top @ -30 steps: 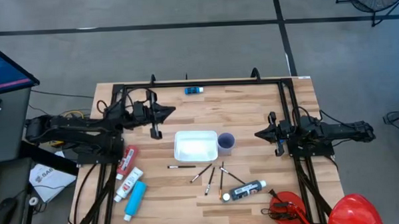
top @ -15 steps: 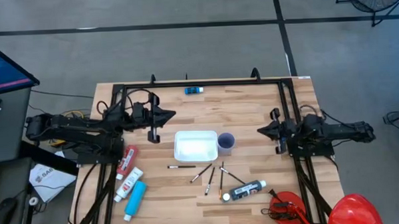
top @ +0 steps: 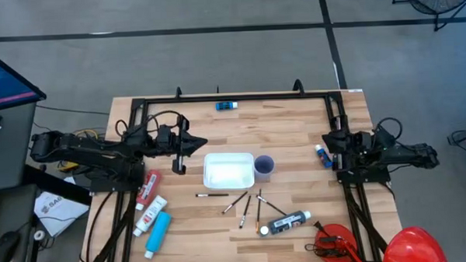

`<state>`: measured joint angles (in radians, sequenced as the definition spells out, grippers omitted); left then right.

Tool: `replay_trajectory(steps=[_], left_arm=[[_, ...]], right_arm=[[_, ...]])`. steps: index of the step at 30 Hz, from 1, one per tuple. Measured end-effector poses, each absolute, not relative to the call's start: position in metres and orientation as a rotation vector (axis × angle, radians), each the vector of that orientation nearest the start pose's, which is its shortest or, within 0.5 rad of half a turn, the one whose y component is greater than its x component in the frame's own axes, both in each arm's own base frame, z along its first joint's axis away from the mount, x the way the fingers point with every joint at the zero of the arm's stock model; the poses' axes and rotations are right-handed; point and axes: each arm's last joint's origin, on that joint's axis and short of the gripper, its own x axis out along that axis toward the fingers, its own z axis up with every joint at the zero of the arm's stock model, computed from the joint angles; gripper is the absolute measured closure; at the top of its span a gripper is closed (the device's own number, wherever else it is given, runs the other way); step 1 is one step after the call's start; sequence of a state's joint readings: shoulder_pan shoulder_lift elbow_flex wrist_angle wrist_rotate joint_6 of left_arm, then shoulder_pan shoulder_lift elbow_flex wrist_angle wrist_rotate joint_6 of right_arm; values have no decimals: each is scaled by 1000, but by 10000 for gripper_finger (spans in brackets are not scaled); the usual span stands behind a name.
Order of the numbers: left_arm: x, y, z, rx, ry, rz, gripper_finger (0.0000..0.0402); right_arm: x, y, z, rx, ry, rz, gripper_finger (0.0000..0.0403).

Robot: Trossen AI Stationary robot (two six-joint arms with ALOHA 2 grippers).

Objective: Pick & Place Paint Supplies
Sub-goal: Adjust the purple cup

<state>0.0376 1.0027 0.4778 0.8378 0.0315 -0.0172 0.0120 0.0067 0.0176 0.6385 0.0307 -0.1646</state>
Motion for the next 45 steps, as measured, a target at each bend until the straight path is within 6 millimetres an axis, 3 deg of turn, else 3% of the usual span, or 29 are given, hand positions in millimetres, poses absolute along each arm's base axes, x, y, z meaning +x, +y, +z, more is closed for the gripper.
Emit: replay_trajectory(steps=[10, 20, 29, 37, 45], left_arm=[[215, 5, 274, -154, -192, -97, 400], [213, -15, 277, -182, -210, -250, 400], [211, -22, 281, -175, -246, -288, 400], [212, -20, 281, -163, -248, -277, 400], [212, -20, 281, -146, -248, -276, 400]], right_arm=[[79, 0, 225, 96, -624, 14, 403], [78, 6, 227, 203, -626, 117, 400], [78, 18, 243, 231, -620, 251, 338], [111, 29, 265, 215, -378, 231, 291], [141, 34, 282, 352, 100, 86, 278]])
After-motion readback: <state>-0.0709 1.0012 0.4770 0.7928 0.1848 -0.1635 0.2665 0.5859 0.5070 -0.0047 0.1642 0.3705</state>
